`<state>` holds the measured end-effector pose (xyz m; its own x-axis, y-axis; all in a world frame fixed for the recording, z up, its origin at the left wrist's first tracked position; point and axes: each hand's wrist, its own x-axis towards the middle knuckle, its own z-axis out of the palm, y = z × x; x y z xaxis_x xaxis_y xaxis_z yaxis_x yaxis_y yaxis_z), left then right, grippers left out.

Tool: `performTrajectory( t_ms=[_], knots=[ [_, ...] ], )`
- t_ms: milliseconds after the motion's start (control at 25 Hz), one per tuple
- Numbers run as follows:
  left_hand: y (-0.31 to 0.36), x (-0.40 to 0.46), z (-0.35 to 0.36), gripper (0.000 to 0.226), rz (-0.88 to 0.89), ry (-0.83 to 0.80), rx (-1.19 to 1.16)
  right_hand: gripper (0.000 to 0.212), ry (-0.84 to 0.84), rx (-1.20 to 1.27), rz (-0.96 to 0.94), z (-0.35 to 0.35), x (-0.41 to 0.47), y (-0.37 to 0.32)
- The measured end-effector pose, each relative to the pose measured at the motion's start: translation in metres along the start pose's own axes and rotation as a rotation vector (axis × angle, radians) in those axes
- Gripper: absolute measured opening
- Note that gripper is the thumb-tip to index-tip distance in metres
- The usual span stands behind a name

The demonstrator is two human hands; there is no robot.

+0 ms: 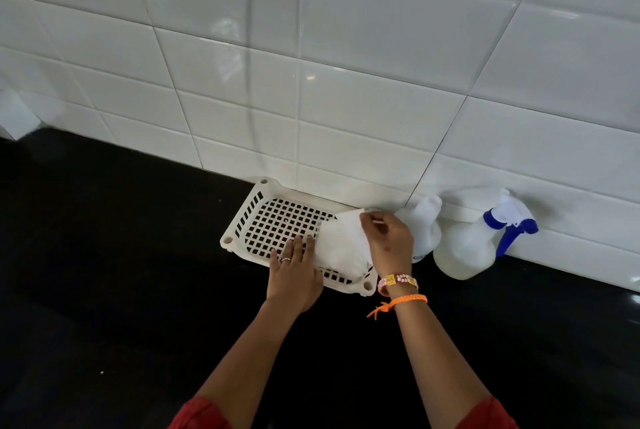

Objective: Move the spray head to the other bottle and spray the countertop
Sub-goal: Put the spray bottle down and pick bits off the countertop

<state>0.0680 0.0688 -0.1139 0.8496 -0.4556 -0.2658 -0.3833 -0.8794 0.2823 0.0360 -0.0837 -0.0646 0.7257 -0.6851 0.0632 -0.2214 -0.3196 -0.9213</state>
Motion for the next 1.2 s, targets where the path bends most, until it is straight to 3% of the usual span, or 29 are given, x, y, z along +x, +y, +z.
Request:
performTrajectory(
  t_ms=[160, 280, 400, 560, 680, 840, 1000, 1200],
  knots=[
    [-0.005, -0.007, -0.006, 0.069, 0.026, -0.005, -0.121, 0.007, 0.083, 0.339, 0.118, -0.058, -0.018, -0.018],
    [0.006, -0.039, -0.017, 0.067, 0.1, 0.097, -0.219, 0.006, 0.045, 0.349, 0.159, -0.12, -0.067, -0.011],
    [0.027, -0.102, -0.001, 0.063, 0.268, 0.186, -0.269, 0.012, 0.039, 0.178, 0.231, -0.166, -0.131, 0.031],
    [0.024, -0.169, 0.055, 0.062, 0.337, 0.091, -0.102, 0.015, 0.064, -0.221, 0.253, -0.173, -0.202, 0.096],
    [0.003, -0.189, 0.083, 0.063, 0.261, 0.115, 0.036, 0.029, 0.039, -0.524, 0.143, -0.157, -0.225, 0.106],
    [-0.005, -0.196, 0.089, 0.068, 0.245, 0.139, 0.137, 0.026, 0.125, -0.955, -0.043, -0.152, -0.226, 0.11],
    [-0.005, -0.195, 0.089, 0.071, 0.295, 0.154, 0.135, 0.036, -0.003, -0.834, -0.013, -0.155, -0.234, 0.107],
    [-0.006, -0.196, 0.091, 0.072, 0.297, 0.15, 0.13, 0.025, 0.014, -0.789, -0.168, -0.151, -0.258, 0.102]
  ],
)
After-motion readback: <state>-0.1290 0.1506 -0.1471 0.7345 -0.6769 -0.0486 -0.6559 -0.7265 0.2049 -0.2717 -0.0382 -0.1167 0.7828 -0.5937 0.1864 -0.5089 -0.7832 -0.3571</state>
